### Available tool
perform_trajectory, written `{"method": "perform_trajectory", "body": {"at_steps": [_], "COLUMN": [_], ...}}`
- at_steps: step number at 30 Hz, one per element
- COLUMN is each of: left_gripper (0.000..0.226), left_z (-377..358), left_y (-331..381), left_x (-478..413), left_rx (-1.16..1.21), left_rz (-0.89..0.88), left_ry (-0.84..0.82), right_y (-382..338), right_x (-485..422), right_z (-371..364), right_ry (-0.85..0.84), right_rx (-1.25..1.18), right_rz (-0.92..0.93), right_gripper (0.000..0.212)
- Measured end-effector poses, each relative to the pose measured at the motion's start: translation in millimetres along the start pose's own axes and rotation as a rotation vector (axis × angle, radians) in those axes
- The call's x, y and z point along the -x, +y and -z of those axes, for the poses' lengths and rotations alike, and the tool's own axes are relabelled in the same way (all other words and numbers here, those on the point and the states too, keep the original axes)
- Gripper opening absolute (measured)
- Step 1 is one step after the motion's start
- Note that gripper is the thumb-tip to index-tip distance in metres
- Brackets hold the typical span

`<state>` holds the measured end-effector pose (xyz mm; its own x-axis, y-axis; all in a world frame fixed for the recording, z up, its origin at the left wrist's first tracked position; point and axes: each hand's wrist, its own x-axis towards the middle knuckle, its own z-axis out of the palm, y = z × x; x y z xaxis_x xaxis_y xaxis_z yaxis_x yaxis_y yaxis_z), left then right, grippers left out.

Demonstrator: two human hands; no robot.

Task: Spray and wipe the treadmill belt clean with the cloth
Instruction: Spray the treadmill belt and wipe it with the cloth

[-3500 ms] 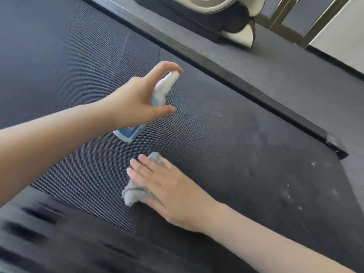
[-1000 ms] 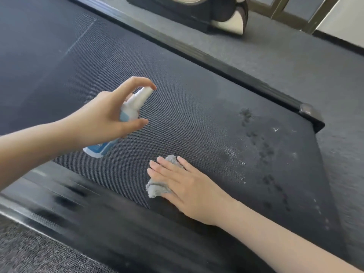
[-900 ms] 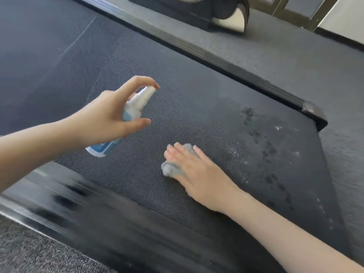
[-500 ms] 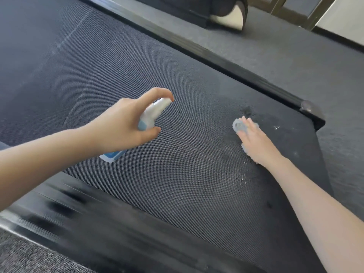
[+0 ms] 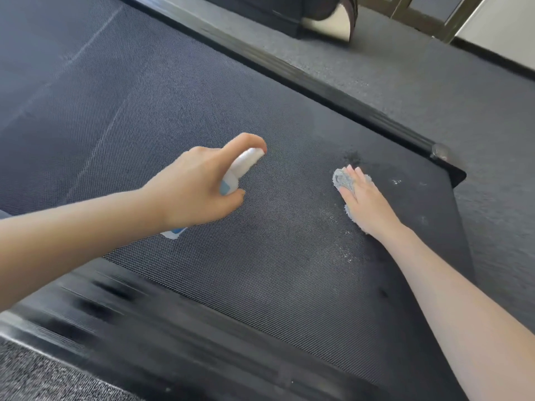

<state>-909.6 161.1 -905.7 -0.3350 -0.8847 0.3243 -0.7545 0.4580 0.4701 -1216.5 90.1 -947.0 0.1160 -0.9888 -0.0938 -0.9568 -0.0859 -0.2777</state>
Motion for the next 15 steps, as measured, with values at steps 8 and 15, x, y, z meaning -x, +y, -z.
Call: {"method": "perform_trajectory", "body": {"at_steps": [8, 15], "left_gripper": [0.053, 0.055], "left_z": [-12.9, -8.2], "left_y": [9.2, 14.8], "left_x": [-12.3, -26.9], "left_rx": [-0.019, 0.056], "left_rz": [0.104, 0.127], "left_ry": [0.12, 0.099], "right_y": [-0.2, -1.5], "right_x": [1.9, 2.9], "right_z": [0.1, 3.5], "right_ry": [0.001, -0.071], "right_rx": [-0.03, 0.107], "right_rz": [0.009, 0.071], "right_gripper": [0.051, 0.051]}}
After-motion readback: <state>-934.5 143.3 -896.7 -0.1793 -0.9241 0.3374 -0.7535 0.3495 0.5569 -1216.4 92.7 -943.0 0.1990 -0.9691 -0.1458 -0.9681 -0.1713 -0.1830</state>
